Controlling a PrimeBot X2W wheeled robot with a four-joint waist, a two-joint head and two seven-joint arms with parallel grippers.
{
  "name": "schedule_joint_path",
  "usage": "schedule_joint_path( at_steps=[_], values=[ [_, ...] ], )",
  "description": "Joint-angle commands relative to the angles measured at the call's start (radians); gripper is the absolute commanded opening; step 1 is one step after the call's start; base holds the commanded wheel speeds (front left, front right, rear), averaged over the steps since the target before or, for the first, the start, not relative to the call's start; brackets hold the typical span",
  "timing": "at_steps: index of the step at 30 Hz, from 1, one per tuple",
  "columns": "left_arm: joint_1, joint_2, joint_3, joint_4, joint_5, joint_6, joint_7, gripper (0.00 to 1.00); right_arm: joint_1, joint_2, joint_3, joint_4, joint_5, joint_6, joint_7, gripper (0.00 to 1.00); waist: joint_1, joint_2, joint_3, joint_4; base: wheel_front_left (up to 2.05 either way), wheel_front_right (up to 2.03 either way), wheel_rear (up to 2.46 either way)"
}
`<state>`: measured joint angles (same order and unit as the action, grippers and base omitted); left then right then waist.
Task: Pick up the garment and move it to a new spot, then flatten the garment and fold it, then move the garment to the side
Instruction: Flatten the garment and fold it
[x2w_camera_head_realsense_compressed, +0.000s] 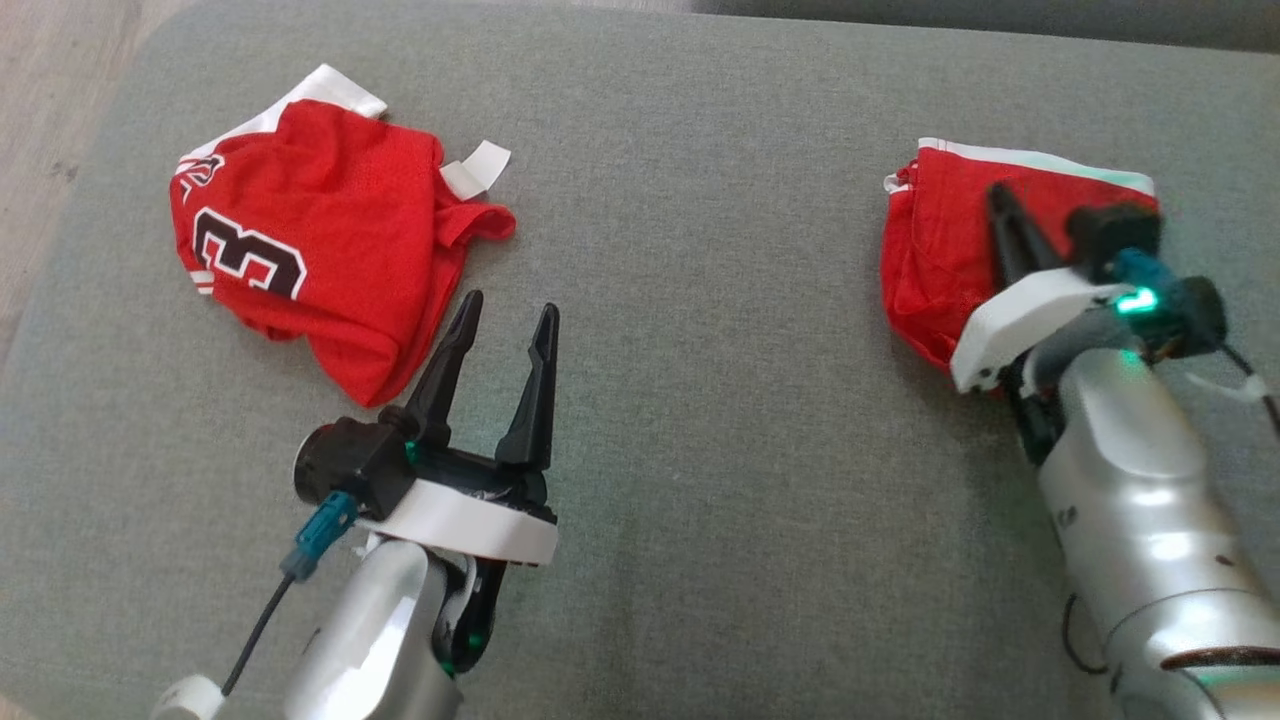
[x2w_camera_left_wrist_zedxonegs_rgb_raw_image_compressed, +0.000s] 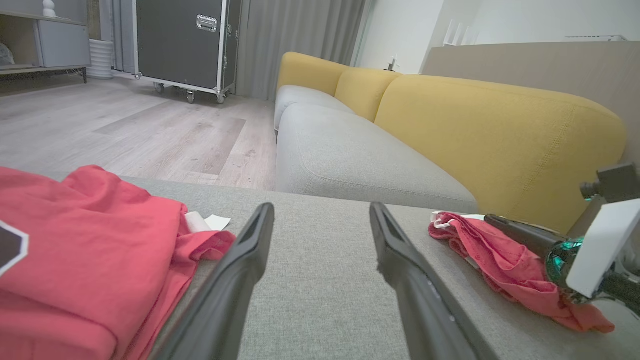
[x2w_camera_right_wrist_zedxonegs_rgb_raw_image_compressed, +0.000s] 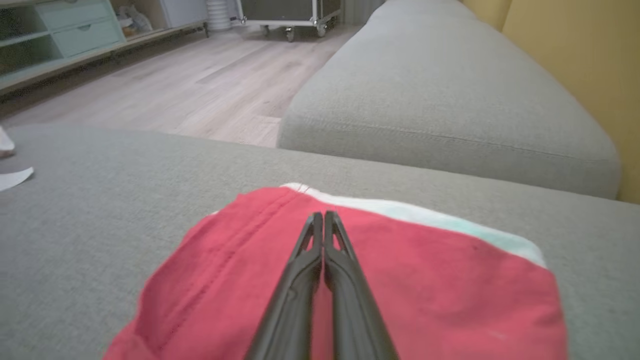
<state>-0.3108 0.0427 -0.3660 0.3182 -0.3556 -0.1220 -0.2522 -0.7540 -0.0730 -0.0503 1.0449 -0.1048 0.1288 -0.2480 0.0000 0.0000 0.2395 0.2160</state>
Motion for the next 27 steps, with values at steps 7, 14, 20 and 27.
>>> schedule_joint_path(
  at_steps=[7, 14, 20, 27],
  values=[
    [-0.039, 0.008, 0.011, -0.021, -0.016, 0.011, -0.01, 1.0, 0.023, 0.022, 0.316, 0.127, 0.173, 0.002, 0.017, 0.0, 0.0, 0.0, -0.018, 0.007, 0.0, 0.0, 0.0],
    [-0.028, 0.008, 0.036, -0.019, -0.005, 0.013, -0.01, 1.0, 0.026, 0.023, 0.427, 0.104, 0.309, 0.002, 0.008, 0.0, 0.0, 0.0, -0.046, -0.029, 0.0, 0.0, 0.0],
    [-0.006, 0.008, 0.071, -0.032, 0.01, 0.012, -0.01, 1.0, 0.02, -0.01, 0.34, 0.003, 0.339, 0.002, -0.013, 0.0, 0.0, 0.0, -0.095, -0.095, 0.0, 0.0, 0.0],
    [0.022, 0.008, 0.106, -0.051, 0.024, 0.01, -0.01, 1.0, 0.145, -0.062, 0.171, -0.235, 0.233, 0.002, -0.013, 0.0, 0.0, 0.0, -0.144, -0.179, 0.0, 0.0, 0.0]
  ],
)
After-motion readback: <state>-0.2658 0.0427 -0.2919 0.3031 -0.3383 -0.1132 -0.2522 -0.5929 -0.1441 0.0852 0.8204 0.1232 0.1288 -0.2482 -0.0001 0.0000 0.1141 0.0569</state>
